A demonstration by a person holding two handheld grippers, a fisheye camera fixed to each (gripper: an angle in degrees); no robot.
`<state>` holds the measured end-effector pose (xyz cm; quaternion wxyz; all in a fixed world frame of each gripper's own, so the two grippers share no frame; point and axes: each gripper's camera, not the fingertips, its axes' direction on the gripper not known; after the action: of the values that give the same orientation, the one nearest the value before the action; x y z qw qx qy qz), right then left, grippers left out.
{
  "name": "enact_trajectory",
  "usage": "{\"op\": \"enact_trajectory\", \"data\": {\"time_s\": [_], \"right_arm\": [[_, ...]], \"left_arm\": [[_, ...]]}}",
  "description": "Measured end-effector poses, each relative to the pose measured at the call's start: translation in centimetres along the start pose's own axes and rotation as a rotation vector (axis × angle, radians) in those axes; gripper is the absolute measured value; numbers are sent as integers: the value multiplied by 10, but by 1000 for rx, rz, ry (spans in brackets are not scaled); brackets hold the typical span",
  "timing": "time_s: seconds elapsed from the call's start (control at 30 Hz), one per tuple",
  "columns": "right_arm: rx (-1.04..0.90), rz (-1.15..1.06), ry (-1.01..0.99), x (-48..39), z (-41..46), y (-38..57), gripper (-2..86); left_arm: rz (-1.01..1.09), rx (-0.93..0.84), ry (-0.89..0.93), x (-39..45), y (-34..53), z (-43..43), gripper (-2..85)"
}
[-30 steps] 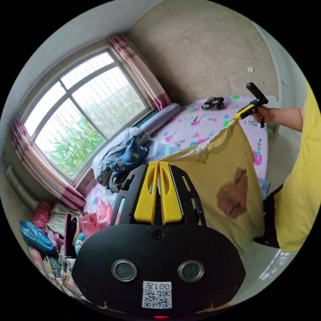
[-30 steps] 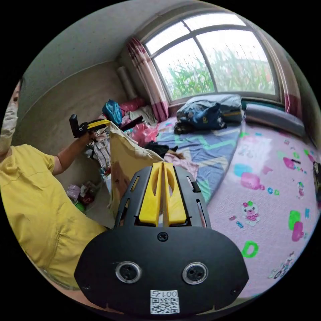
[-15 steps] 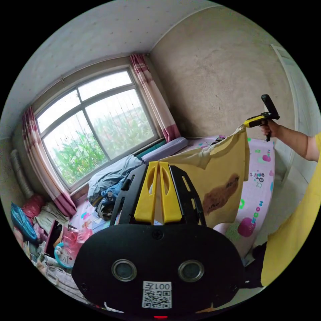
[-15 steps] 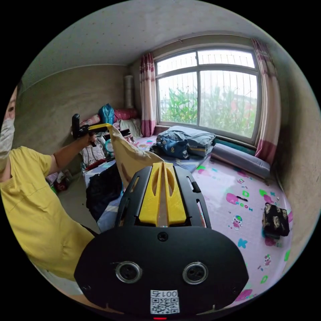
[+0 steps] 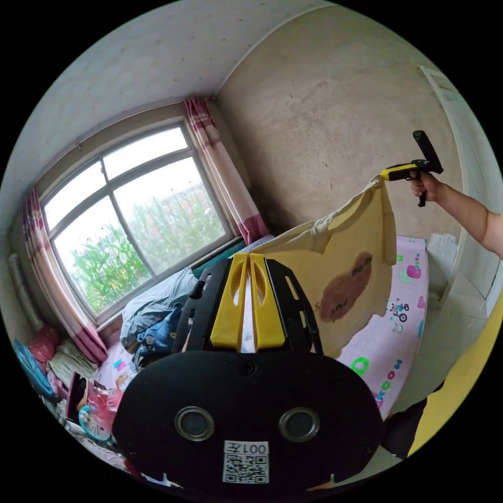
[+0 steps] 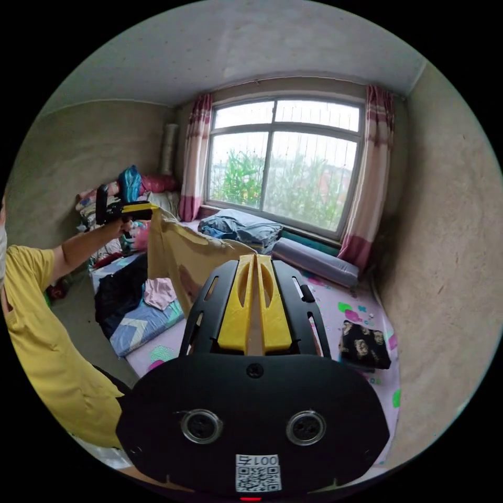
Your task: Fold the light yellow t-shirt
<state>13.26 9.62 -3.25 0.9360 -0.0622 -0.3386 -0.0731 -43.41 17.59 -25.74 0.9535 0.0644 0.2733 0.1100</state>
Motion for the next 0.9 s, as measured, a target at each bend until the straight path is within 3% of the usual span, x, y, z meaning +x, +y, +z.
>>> {"op": "enact_trajectory", "data": {"time_s": [0.33,0.6,0.7,0.9], "right_arm": [[-11,-12,-67,9,-30,2,-1],[36,158,-321,34,-1,19,-1],[72,274,-391,73,9,23,-1],[69,585,-458,170,54,90,0]], "left_arm": [[-51,25,9,21,-13,52,-15],[-15,26,-95,3,-34,92,-14],[18,11,-116,1,-74,138,-14],[200,-161,-91,50,-140,321,-15]]}}
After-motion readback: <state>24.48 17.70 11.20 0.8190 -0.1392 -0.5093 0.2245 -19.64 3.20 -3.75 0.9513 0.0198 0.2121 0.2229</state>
